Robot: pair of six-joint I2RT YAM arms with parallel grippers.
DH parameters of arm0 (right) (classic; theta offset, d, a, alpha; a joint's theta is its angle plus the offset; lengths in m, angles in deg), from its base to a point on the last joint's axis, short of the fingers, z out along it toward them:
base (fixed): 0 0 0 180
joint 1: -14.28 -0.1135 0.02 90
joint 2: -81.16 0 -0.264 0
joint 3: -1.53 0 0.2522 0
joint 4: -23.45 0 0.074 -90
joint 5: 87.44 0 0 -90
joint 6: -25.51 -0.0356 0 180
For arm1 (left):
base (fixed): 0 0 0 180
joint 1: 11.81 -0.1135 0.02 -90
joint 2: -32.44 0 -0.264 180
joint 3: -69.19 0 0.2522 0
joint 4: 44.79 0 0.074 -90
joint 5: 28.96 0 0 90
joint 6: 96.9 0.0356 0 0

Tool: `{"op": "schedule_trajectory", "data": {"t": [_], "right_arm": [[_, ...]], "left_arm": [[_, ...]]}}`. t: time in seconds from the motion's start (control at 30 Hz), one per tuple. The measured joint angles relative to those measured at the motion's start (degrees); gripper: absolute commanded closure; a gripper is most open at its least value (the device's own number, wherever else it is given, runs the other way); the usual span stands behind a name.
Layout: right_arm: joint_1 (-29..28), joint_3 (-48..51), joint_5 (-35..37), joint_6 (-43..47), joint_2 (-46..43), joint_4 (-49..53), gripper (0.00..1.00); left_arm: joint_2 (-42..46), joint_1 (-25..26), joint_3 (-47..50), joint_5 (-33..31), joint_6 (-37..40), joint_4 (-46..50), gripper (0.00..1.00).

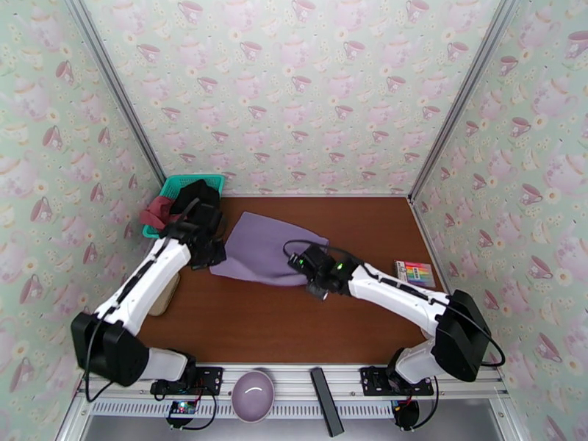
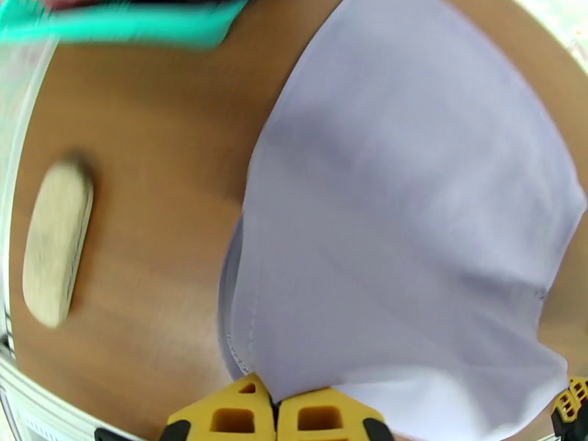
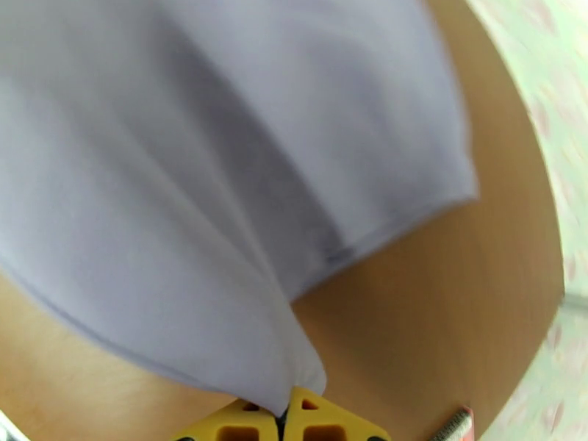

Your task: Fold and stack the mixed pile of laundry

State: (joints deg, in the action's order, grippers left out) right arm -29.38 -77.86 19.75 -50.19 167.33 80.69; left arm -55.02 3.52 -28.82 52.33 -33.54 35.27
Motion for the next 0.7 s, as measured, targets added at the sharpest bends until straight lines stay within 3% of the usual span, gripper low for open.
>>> {"op": "schedule_trajectory", "data": {"t": [0.2, 0.5, 0.7], "right_arm": [[7.7, -4.8, 0.2, -0.3, 3.9, -4.5, 1.0], [13.3, -11.7, -0.2, 0.6, 17.7, -10.9, 1.0], [16.0, -15.8, -1.1, 0.9, 25.0, -15.0, 1.0]], "left_arm": [[-16.4, -0.9, -19.3, 1.1, 2.9, 0.1, 1.0], [-41.4, -2.1, -43.5, 1.9, 4.7, 2.8, 1.0], [-50.2, -2.5, -52.7, 1.6, 4.8, 5.4, 1.0]]}}
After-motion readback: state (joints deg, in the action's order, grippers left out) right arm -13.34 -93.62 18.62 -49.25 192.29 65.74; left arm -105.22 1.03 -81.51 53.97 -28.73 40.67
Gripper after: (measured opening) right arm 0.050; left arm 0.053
